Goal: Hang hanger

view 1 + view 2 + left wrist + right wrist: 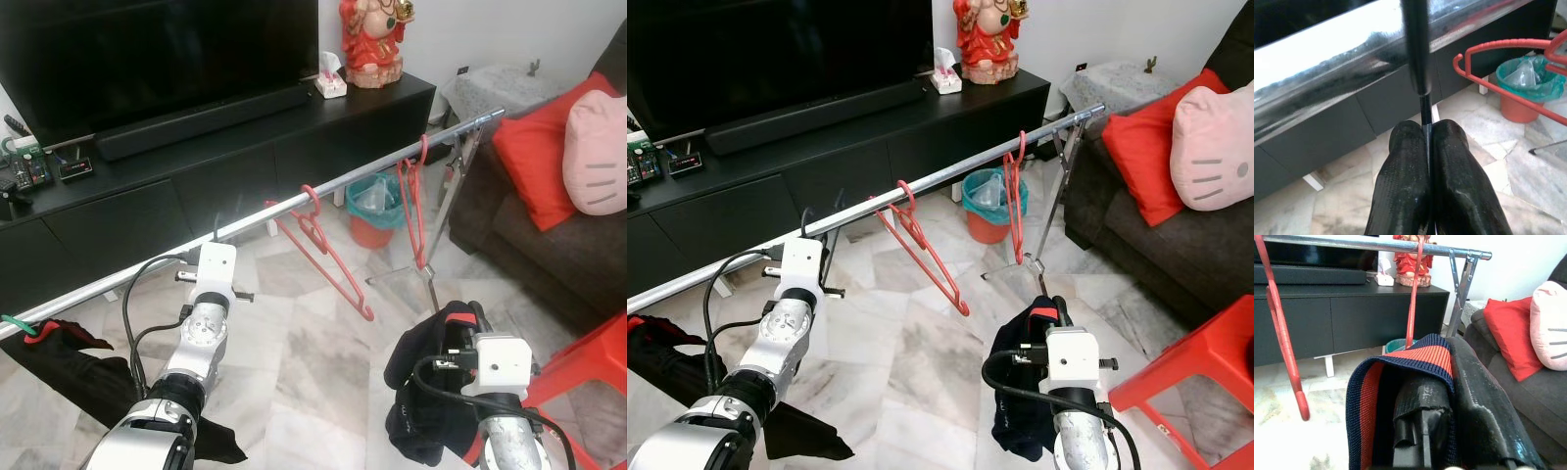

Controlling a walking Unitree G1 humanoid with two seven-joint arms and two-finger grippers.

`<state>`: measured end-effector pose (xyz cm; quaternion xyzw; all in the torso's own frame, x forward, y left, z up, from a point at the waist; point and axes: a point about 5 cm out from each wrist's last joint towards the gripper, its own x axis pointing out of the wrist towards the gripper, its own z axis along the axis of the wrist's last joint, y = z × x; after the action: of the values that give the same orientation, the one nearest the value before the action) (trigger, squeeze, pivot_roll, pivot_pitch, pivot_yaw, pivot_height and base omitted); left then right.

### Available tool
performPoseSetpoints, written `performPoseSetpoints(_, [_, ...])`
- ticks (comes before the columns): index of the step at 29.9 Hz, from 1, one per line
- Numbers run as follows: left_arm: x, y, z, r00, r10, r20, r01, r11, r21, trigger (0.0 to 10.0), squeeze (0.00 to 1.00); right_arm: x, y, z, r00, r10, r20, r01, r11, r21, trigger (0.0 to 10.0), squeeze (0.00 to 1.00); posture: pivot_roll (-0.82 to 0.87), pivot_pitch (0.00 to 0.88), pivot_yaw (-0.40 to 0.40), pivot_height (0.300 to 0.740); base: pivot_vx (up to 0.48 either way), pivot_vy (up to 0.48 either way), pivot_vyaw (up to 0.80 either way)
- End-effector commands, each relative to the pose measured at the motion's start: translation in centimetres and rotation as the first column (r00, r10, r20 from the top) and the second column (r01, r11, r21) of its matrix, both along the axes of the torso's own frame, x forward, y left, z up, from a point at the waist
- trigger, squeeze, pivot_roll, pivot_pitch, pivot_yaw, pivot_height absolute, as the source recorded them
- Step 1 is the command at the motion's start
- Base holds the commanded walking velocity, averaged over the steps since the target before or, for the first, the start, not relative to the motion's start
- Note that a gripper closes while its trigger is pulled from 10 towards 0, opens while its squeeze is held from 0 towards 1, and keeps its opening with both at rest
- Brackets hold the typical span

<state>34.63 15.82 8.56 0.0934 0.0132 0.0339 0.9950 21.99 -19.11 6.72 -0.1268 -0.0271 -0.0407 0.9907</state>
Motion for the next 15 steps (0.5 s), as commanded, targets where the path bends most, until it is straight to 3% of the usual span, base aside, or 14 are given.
performPoseSetpoints(1, [0.0, 0.8, 1.2, 0.997, 0.008, 0.082, -0.008, 1.000, -0.012, 0.9, 0.00, 0.1, 0.2, 0.5, 1.000, 0.007, 0.022, -0.007, 1.000, 0.005, 10.0, 0.00, -0.08, 0.000, 0.037, 0.740, 0.000, 0.000, 0.00])
performPoseSetpoints(2, [-0.2, 0.9, 1.3, 0.996, 0.002, 0.093, -0.001, 1.000, -0.016, 2.2, 0.00, 0.1, 0.2, 0.5, 1.000, 0.007, 0.021, -0.007, 1.000, 0.005, 10.0, 0.00, -0.08, 0.000, 0.037, 0.740, 0.000, 0.000, 0.00])
performPoseSetpoints(3, [-0.4, 1.0, 1.4, 0.994, -0.009, 0.110, 0.012, 1.000, -0.023, 4.7, 0.00, 0.0, 0.2, 0.5, 1.000, 0.006, 0.021, -0.007, 1.000, 0.006, 10.0, 0.00, -0.07, 0.000, 0.040, 0.740, 0.000, 0.000, 0.00])
performPoseSetpoints(4, [-0.7, 1.1, 1.4, 0.993, -0.020, 0.117, 0.023, 0.999, -0.023, 8.4, 0.00, 0.0, 0.2, 0.5, 1.000, 0.006, 0.020, -0.006, 1.000, 0.006, 10.0, 0.00, -0.07, 0.000, 0.040, 0.740, 0.000, 0.000, 0.00])
performPoseSetpoints(5, [-0.9, 1.2, 1.4, 0.992, -0.027, 0.121, 0.030, 0.999, -0.023, 10.0, 0.00, 0.0, 0.2, 0.5, 1.000, 0.006, 0.020, -0.006, 1.000, 0.006, 10.0, 0.00, -0.07, 0.000, 0.040, 0.740, 0.000, 0.000, 0.00])
performPoseSetpoints(10, [-2.4, 2.0, 1.1, 0.987, -0.073, 0.143, 0.073, 0.997, 0.001, 10.0, 0.00, 0.0, 0.2, 0.4, 1.000, 0.004, 0.017, -0.004, 1.000, 0.007, 10.0, 0.00, -0.07, 0.000, 0.043, 0.740, 0.000, 0.000, 0.00])
performPoseSetpoints(15, [-4.5, 2.8, 0.1, 0.989, -0.103, 0.110, 0.102, 0.995, 0.014, 10.0, 0.00, 0.0, 0.1, 0.3, 1.000, 0.003, 0.015, -0.004, 1.000, 0.008, 10.0, 0.00, -0.06, 0.000, 0.046, 0.740, 0.000, 0.000, 0.00])
